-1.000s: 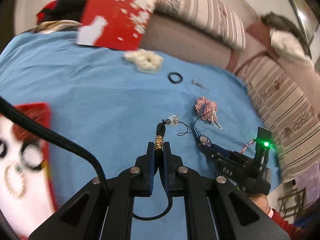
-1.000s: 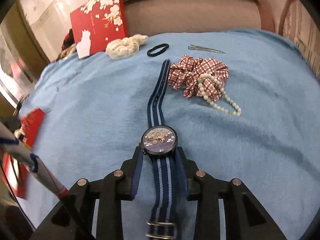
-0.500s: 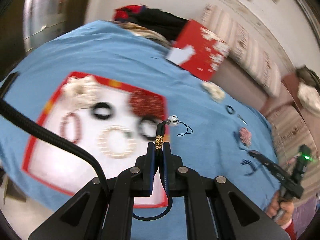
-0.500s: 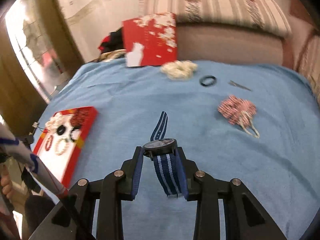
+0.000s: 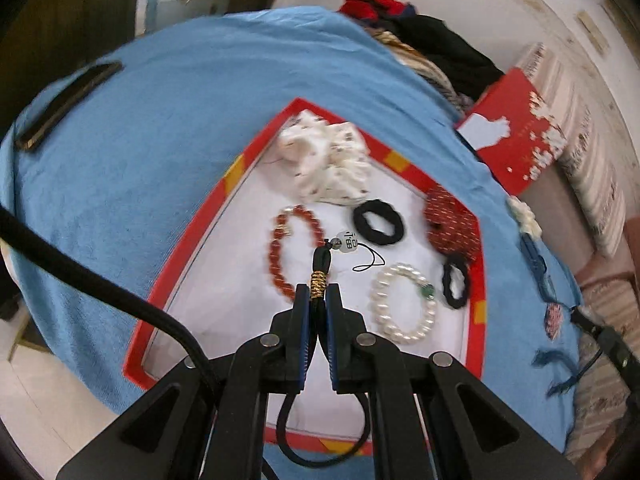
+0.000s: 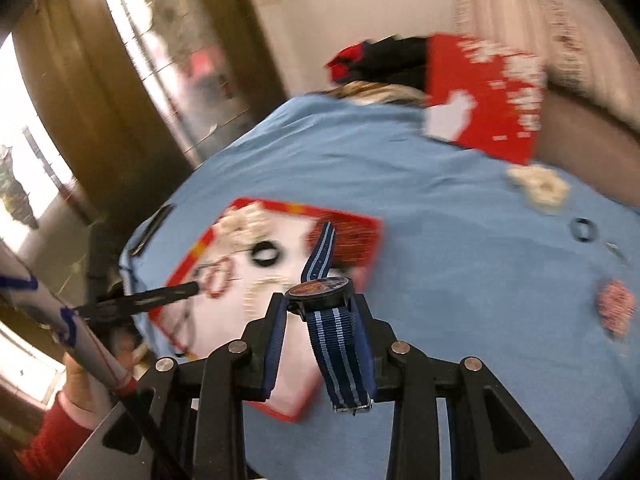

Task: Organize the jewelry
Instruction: 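Carry the watch and lanyard into the tray and open both tools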

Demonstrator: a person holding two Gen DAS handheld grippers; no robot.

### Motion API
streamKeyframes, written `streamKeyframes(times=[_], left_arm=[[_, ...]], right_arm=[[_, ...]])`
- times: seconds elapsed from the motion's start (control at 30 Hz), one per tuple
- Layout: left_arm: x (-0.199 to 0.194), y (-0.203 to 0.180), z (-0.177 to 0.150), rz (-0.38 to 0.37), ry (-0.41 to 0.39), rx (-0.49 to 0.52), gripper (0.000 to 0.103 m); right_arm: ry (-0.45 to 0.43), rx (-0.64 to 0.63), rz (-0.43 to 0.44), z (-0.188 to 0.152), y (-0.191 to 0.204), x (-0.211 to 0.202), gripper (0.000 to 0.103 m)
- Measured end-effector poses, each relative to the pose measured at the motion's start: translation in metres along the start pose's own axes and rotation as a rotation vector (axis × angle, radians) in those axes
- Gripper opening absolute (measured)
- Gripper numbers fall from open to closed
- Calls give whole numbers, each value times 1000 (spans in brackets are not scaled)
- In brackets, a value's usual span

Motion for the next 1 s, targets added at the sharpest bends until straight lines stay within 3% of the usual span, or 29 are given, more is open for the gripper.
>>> streamKeyframes(times=[0.2, 0.47, 0.57, 0.77, 0.83, 0.93, 1.0], left_arm=[[15, 16, 3, -15, 19, -58, 7], [8, 31, 6, -81, 3, -122, 8], [-6, 32, 5, -86, -24, -122, 10], [-45, 27, 0, -55, -128, -100, 30], [-58, 27, -4, -24, -160, -84, 32], [-79, 25, -12, 33, -208, -55, 35], [-90, 22, -19, 68, -226, -35, 38]], right_arm=[[113, -75, 72, -14, 59, 76, 35], [228, -95, 74, -45, 74, 131, 35], [247, -103, 71, -51, 74, 138, 35], [249, -125, 60, -53, 77, 137, 37], [227, -148, 49, -50, 77, 125, 38], [165, -194, 17, -46, 73, 95, 49], [127, -219, -24, -47, 66, 75, 51]])
Point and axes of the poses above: each gripper's, at about its wrist camera, not at the fingertips, and x roughly the way its jaws point, y to its left, z to its top, the point moved 6 cm from there along x, roughly the way its jaws point, and after that the axes turned 4 degrees about z, right-handed, at the moved point
